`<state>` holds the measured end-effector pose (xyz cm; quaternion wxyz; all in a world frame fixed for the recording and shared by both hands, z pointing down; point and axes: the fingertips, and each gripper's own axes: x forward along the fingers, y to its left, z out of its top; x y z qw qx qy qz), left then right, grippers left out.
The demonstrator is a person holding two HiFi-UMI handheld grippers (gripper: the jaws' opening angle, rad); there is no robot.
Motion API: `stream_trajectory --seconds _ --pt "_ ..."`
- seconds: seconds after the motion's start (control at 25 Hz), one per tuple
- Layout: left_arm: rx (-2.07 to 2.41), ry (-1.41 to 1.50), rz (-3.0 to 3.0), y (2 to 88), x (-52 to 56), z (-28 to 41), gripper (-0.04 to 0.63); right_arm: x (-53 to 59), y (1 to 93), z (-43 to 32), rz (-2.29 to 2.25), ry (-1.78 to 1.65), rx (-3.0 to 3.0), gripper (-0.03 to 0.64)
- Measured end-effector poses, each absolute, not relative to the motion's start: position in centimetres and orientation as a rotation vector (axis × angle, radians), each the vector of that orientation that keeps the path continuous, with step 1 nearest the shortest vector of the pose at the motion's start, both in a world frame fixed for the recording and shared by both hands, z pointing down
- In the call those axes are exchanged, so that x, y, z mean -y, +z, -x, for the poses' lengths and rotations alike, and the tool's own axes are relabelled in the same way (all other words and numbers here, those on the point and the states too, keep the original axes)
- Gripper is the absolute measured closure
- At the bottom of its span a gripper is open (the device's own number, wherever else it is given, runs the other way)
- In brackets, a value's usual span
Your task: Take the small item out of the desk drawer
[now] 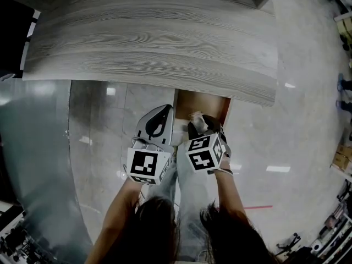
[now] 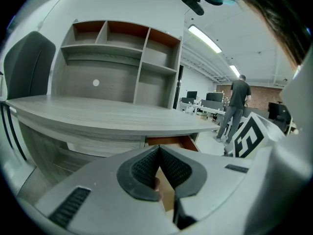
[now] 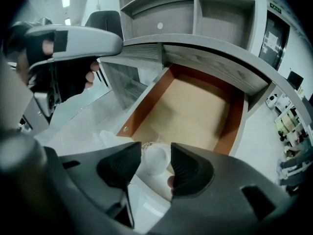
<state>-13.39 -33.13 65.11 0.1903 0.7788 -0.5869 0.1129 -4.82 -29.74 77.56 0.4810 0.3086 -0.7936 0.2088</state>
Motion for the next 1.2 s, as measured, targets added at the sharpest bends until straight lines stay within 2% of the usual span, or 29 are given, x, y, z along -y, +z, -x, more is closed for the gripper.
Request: stream_trajectory --seconds 0.88,1.2 --pt "1.669 0.316 -2.134 66.3 34.1 15.3 0.581 30.0 80.1 4.4 -0.69 0.68 1.693 0.426" --pt "1.67 0.315 -2.131 66.3 34.3 15.6 0.581 30.0 79.9 4.3 -0.693 0.665 1.683 0.446"
